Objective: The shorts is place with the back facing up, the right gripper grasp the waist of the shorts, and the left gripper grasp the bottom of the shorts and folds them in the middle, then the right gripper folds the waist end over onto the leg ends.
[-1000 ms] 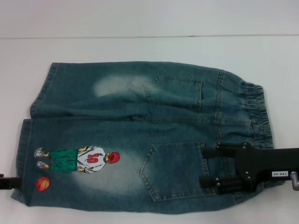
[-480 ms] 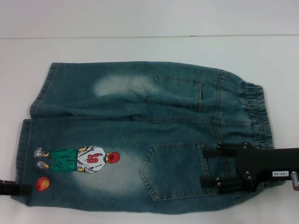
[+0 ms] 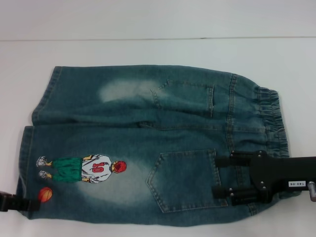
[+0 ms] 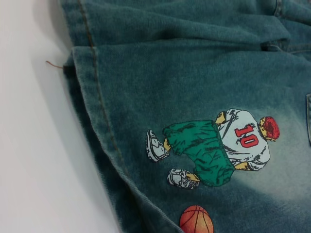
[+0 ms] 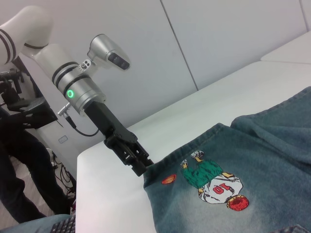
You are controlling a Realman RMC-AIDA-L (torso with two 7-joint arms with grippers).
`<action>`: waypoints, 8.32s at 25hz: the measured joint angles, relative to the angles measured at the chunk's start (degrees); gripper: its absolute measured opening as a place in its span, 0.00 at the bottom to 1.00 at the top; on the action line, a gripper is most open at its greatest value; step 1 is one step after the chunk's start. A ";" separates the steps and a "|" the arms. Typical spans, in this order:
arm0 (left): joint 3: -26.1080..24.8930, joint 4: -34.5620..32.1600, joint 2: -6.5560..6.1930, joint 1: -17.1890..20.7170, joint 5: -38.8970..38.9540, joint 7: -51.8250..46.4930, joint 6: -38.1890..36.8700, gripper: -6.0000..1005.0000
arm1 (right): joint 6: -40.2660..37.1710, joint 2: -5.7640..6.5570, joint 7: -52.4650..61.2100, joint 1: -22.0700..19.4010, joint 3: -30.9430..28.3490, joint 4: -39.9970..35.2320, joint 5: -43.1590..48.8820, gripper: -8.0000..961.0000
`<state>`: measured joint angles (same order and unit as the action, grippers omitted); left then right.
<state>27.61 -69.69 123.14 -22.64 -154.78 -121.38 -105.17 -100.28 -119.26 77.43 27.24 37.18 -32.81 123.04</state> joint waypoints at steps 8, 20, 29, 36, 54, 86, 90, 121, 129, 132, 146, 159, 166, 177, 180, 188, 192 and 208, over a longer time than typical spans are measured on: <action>0.26 0.01 0.00 0.06 -0.56 -0.71 1.90 0.61 | -0.01 0.00 0.00 0.00 0.00 0.18 0.00 0.95; 0.72 2.18 -1.00 -0.92 -1.31 -1.02 1.67 0.57 | -0.11 0.00 0.37 0.00 0.00 -0.03 -0.17 0.95; 0.90 1.44 -0.70 -0.98 -0.96 -0.82 1.82 0.26 | -1.40 0.17 0.47 -0.12 -1.21 0.09 -0.30 0.95; 0.60 0.32 -0.45 -1.07 -0.80 -0.75 1.87 0.01 | -9.09 1.85 0.57 -4.31 -12.89 0.47 -2.60 0.95; 0.72 1.22 -0.11 -1.97 1.61 -0.17 2.92 0.01 | -1.92 3.36 2.37 -21.32 -33.73 4.52 -0.17 0.95; 0.86 0.91 0.03 -2.10 2.90 -0.34 2.46 0.01 | 2.29 3.34 9.46 -14.49 -30.18 4.67 10.06 0.95; 0.93 0.89 0.19 -2.16 2.91 -0.34 2.51 0.01 | 2.56 3.61 11.91 -13.83 -29.19 4.69 10.11 0.95; 1.04 0.82 0.71 -2.67 3.12 -0.23 1.60 0.01 | 6.57 4.22 17.27 -11.85 -24.82 4.69 10.11 0.95; 1.04 0.78 0.70 -2.67 3.18 -0.26 1.43 0.01 | 6.49 4.22 17.41 -11.06 -24.56 4.69 10.11 0.95; 1.04 0.78 0.70 -2.67 3.45 -0.27 1.38 0.01 | 6.51 4.16 17.64 -10.85 -23.87 4.69 10.11 0.95; 1.04 0.34 0.77 -2.67 3.89 -0.26 0.86 0.01 | 5.04 4.13 17.66 -10.28 -23.14 4.69 9.92 0.95; 1.04 0.44 0.79 -2.67 3.87 -0.21 0.85 0.01 | 3.34 4.54 18.11 -10.30 -20.78 4.09 10.12 0.95; 1.04 0.60 0.79 -2.72 3.87 -0.26 0.85 0.01 | 3.43 5.20 18.63 -10.40 -19.38 4.07 10.20 0.95; 1.04 1.04 0.79 -2.86 3.87 -0.21 1.02 0.01 | 3.71 4.79 20.17 -8.43 -19.29 4.44 10.17 0.94; 1.04 1.25 0.79 -2.91 3.87 -0.20 1.14 0.01 | 3.65 4.79 20.20 -8.24 -18.63 4.21 10.20 0.94; 1.13 1.40 0.79 -3.04 3.87 -0.17 1.28 0.01 | 4.32 5.11 18.39 -8.47 -17.93 4.06 10.20 0.69; 1.13 1.42 0.79 -3.03 4.32 -0.17 1.24 0.01 | 4.20 5.00 16.23 -8.65 -17.98 3.99 10.18 0.60; 1.12 2.28 0.79 -3.32 8.44 -0.13 1.70 0.01 | 0.41 5.07 14.04 -8.61 -19.61 3.78 7.24 0.05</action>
<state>28.74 -67.41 123.93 -25.96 -146.34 -121.50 -103.47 -99.87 -114.19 91.47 18.64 17.57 -29.03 130.28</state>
